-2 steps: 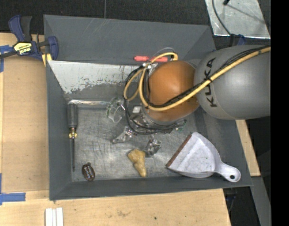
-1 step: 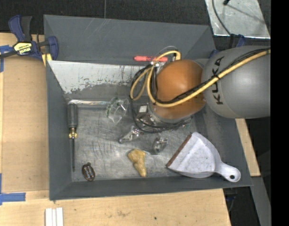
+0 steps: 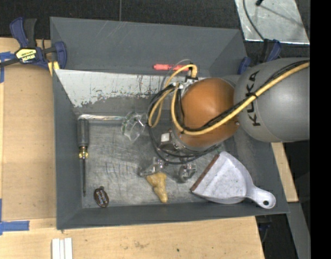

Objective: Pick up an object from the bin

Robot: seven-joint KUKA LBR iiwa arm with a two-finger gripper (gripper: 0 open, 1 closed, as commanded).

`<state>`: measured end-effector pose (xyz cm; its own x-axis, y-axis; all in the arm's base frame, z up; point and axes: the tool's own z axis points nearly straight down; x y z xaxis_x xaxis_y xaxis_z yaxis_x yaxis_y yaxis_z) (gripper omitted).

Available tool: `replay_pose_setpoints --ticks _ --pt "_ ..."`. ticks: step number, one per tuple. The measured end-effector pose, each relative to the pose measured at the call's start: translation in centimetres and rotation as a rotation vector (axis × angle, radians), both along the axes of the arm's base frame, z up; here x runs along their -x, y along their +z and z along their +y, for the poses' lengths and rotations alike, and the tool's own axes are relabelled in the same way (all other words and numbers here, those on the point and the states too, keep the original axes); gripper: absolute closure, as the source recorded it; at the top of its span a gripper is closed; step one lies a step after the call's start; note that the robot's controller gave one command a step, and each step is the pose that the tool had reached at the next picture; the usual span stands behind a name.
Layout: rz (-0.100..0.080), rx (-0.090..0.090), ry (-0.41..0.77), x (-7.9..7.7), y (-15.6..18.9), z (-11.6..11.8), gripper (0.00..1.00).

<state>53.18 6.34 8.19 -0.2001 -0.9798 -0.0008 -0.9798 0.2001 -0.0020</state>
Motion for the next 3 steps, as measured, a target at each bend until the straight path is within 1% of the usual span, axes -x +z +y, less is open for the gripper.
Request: replay_pose_setpoints --ticks 1,2,3 --pt "0.001 -0.002 -0.024 4.6 1.2 1.6 1.0" --pt "0.002 -0.002 -0.025 4.6 1.2 1.6 1.0" --pt "0.0 -0.011 0.013 4.0 0.4 0.2 1.0"
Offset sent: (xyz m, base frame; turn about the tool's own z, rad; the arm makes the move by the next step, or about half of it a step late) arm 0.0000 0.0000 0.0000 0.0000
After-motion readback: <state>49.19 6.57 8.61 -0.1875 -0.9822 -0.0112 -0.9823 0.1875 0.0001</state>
